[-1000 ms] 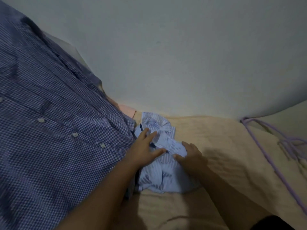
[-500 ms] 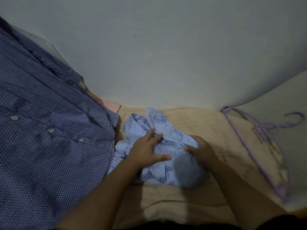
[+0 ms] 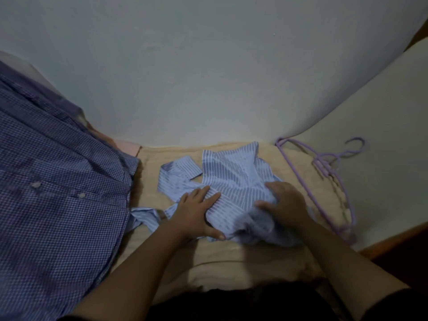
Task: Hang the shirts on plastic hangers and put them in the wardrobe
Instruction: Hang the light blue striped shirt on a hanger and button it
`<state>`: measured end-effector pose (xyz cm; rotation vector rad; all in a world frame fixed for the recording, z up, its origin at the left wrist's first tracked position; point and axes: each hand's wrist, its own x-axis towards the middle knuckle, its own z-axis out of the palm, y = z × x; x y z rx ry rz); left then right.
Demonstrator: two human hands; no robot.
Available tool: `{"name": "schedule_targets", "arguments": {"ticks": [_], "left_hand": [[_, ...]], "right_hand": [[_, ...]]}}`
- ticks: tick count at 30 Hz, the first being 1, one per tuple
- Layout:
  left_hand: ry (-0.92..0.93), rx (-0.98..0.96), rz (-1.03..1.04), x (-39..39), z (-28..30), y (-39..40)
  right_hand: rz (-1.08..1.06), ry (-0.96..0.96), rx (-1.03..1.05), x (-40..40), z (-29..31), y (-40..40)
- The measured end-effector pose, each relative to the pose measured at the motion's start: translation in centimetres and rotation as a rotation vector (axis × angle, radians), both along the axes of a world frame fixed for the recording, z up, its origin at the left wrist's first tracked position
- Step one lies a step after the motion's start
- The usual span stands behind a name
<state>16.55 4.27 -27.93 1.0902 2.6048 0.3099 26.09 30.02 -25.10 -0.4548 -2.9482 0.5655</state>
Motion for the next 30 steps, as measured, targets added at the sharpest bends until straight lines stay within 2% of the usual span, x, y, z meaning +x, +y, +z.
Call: {"name": "schedule_targets", "arguments": {"ticks": [3,5,6,7,9,10,12,13,15,18,22,25,27,30], "left_hand": [[0.060,-0.005,0.070,-0.9,0.3,-0.5],[0.135,0.070,0.139,-1.4,0.8,-0.8],[0.150,0.146,0.172,-1.7,1.1,-1.0],[0.152,0.220,0.200,-1.9,1.4,-1.1],[0.162,0.319,0.251,-2.2,1.6,-1.3],[0.170,0.342,0.268,-2.2,1.7,-1.4],[0.168,0.367,0.280,-1.8,1.9,-1.5],[0.167,0.376,0.282,-1.6,1.8,-1.6],[0.182,0.393,0.275,-1.1,1.5,-1.7],[0.201,0.450,0.258,-0.4,0.8,-1.7],[0.192,0.472,0.275,0.7,1.3,-1.1],[0.189,0.482,0.363,1.2,2.1,-0.5],[0.162,0.505,0.359,1.3,2.3,-0.1],[0.111,0.502,0.265,0.9,2.4,0.7]], "right_hand": [[0.246,-0.274,0.143,-0.2,0.1,-2.6],[0.276,-0.297,0.202,-0.7,0.3,-3.3],[0.246,-0.220,0.216,-1.1,0.5,-3.3],[0.188,-0.064,0.219,-1.5,0.5,-3.4],[-0.040,0.279,0.057,-2.4,1.0,-3.0],[-0.209,0.341,-0.104,-2.9,1.5,-2.6],[-0.436,0.300,-0.315,-3.9,2.1,-2.1],[-0.456,0.269,-0.284,-4.2,2.1,-2.1],[-0.413,0.278,-0.039,-4.0,2.1,-2.7],[-0.236,0.503,0.245,-2.9,1.8,-4.1],[0.106,0.578,0.273,-1.6,2.1,-5.5],[0.311,0.436,0.354,-1.6,1.6,-5.1],[0.258,0.351,0.389,-2.3,1.2,-4.3],[0.038,0.259,0.417,-3.9,2.1,-3.6]]}}
